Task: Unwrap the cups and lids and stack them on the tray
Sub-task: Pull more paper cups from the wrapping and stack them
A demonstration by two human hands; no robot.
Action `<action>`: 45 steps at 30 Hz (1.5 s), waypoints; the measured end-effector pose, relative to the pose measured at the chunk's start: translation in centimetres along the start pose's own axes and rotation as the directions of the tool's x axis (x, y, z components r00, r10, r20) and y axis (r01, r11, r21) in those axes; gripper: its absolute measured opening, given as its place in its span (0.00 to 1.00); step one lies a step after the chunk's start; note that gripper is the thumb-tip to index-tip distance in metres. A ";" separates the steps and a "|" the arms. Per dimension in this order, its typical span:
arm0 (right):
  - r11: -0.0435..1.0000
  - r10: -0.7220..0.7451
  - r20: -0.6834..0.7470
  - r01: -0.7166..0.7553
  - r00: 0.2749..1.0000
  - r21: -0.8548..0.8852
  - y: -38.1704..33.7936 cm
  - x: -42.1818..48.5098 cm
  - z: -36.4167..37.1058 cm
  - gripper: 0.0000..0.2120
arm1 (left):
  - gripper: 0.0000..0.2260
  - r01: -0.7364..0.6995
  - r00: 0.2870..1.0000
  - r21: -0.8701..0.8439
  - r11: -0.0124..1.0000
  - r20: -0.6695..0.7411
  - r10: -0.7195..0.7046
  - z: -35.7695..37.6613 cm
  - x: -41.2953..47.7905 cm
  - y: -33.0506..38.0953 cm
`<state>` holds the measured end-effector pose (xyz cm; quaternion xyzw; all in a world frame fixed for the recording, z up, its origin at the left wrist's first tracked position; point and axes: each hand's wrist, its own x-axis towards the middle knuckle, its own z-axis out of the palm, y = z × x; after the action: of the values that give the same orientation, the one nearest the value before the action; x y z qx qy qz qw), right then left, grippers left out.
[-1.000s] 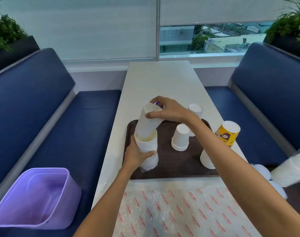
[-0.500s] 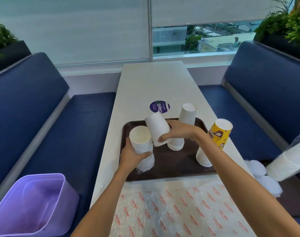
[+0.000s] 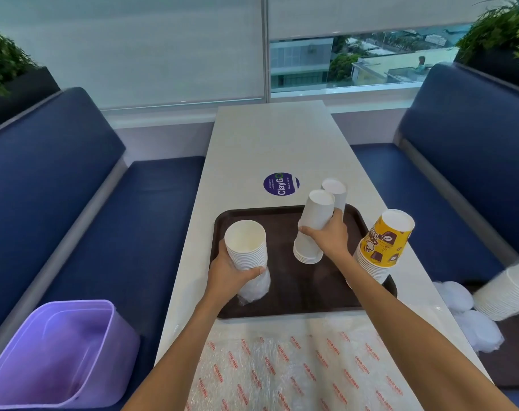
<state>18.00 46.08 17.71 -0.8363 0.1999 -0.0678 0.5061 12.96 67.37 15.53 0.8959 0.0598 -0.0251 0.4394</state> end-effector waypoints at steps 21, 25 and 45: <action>0.845 -0.357 0.586 0.519 0.727 -0.128 -8.6 -5.6 2.0 0.37 | 0.46 0.056 0.998 0.054 0.997 -0.004 -0.056 0.2 0.4 0.6; 0.718 -0.303 0.643 0.612 0.703 -0.330 -9.6 -5.1 2.6 0.38 | 0.46 0.045 0.999 0.059 0.997 0.015 -0.046 0.2 0.3 0.7; 0.623 -0.199 0.722 0.654 0.663 -0.429 -11.7 -4.3 3.8 0.32 | 0.46 0.001 0.994 -0.278 0.960 -0.106 -0.031 0.9 -1.8 1.3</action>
<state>18.40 55.71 26.54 -0.9542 -0.1836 0.1554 0.1781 11.32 65.74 16.21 0.8249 0.0938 0.0291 0.5567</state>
